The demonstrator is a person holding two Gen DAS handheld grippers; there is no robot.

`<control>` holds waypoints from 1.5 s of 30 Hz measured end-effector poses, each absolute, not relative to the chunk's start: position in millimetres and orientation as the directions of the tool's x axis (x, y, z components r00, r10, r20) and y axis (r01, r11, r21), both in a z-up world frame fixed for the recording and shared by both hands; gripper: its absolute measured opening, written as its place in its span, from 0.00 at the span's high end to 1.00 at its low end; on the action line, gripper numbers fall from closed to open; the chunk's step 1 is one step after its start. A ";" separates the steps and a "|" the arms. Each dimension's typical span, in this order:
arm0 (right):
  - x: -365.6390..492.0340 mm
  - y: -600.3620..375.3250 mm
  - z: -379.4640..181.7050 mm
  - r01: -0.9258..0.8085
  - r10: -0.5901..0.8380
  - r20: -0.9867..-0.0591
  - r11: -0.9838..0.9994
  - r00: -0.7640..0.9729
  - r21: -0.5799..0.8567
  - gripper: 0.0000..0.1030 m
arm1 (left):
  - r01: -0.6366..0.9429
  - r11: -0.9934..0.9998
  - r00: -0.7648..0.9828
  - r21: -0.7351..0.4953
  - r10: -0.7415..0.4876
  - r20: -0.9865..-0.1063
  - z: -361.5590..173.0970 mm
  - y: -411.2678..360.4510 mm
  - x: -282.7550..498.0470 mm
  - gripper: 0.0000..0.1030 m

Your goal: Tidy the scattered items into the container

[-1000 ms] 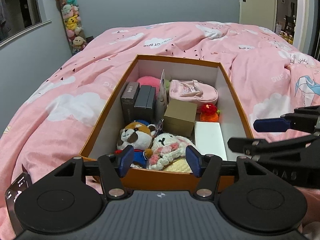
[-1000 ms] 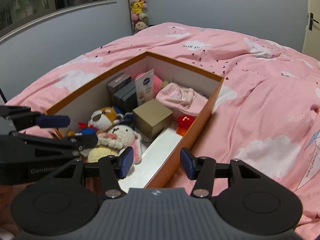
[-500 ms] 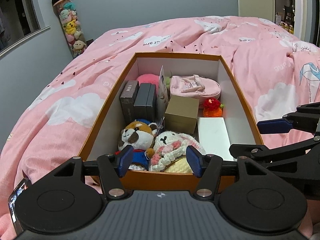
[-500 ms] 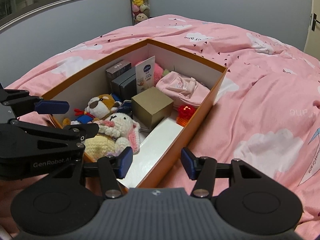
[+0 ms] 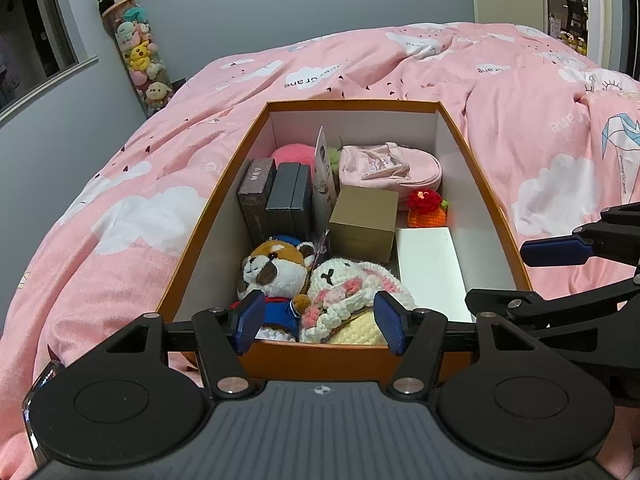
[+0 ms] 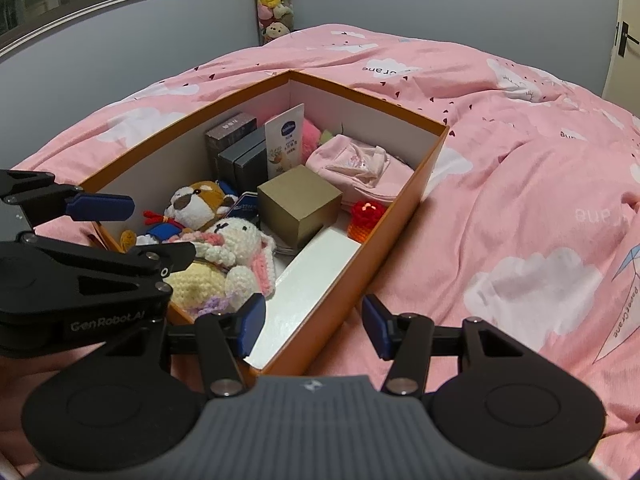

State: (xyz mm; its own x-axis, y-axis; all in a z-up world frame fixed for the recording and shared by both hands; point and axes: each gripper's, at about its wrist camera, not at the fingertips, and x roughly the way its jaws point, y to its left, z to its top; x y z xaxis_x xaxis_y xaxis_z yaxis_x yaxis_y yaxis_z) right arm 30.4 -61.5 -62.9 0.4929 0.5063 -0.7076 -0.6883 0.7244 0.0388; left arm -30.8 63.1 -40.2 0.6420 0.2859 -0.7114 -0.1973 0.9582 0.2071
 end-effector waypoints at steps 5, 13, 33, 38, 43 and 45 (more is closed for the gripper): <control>30.5 -61.9 -63.0 -0.687 0.504 -0.709 0.726 0.493 0.038 0.44 | -0.198 0.958 0.641 0.210 0.288 -0.711 -40.1 62.9 -30.5 0.32; 32.0 -62.0 -63.4 -0.678 0.495 -0.714 0.734 0.495 0.038 0.40 | -0.198 0.957 0.638 0.211 0.289 -0.714 -40.5 62.2 -30.1 0.32; 32.4 -63.5 -63.0 -0.676 0.494 -0.716 0.736 0.494 0.041 0.40 | -0.198 0.957 0.634 0.212 0.290 -0.717 -40.0 62.0 -29.6 0.32; 32.5 -64.0 -63.3 -0.674 0.492 -0.716 0.737 0.495 0.040 0.39 | -0.198 0.957 0.633 0.211 0.289 -0.718 -39.9 62.0 -29.7 0.32; 32.3 -64.9 -63.3 -0.673 0.491 -0.716 0.739 0.496 0.040 0.39 | -0.198 0.957 0.633 0.212 0.290 -0.718 -39.9 61.9 -29.4 0.32; 32.3 -65.0 -63.2 -0.673 0.491 -0.716 0.739 0.497 0.040 0.39 | -0.198 0.957 0.633 0.211 0.289 -0.718 -39.8 61.8 -29.4 0.32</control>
State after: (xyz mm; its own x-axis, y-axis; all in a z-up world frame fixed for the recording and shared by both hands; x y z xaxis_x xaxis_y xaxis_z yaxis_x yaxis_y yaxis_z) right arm 32.3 -65.0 -63.2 0.4965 0.4908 -0.7159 -0.6730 0.7385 0.0395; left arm -29.4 61.8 -39.8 0.6330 0.2893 -0.7181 -0.1980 0.9572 0.2111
